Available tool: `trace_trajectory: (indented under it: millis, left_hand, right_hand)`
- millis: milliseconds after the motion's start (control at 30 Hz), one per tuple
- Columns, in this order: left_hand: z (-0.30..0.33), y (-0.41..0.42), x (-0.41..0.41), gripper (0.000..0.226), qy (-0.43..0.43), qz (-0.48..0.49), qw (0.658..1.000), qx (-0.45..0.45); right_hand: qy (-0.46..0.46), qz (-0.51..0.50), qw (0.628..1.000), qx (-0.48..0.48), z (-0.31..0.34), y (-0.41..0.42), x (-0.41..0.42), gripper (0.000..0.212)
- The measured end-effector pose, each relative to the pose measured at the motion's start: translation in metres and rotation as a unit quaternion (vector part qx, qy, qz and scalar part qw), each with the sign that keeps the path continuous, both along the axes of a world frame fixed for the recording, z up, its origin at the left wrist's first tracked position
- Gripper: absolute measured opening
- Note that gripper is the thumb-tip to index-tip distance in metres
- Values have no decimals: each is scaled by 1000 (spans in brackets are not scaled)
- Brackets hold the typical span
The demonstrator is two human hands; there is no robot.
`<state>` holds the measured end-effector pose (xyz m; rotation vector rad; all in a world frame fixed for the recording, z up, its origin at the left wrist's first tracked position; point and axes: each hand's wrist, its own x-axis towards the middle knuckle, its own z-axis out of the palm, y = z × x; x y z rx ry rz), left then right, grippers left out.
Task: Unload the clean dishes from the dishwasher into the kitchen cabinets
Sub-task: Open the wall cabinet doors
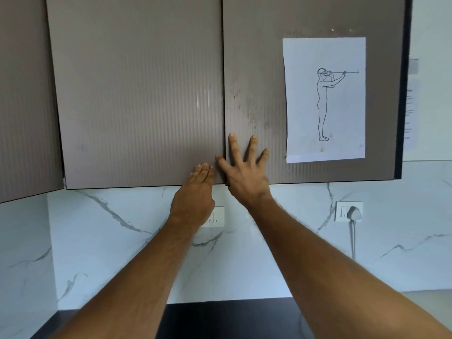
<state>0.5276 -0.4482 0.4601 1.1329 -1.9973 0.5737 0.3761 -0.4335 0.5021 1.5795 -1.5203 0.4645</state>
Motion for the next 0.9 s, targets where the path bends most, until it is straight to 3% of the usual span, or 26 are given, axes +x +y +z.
trace_trajectory:
  millis: [100, 200, 467, 733, 900]
  left_hand:
    - [0, -1, 0, 68, -3, 10, 1000, -17]
    - [-1, 0, -4, 65, 1, 23, 999, -22]
    - [2, 43, -20, 72, 12, 36, 999, 39]
    - [17, 134, -50, 81, 4, 12, 1000, 6]
    - [16, 209, -89, 82, 7, -2, 1000, 8]
  right_hand:
    - [26, 11, 1000, -2, -5, -1, 0, 50]
    - [37, 20, 999, -12, -6, 6, -3, 46]
    - [22, 88, 995, -52, -14, 74, -10, 52]
    - [-12, 166, 983, -84, -23, 192, -45, 69]
    - [-68, 214, 969, -99, -29, 281, -81, 64]
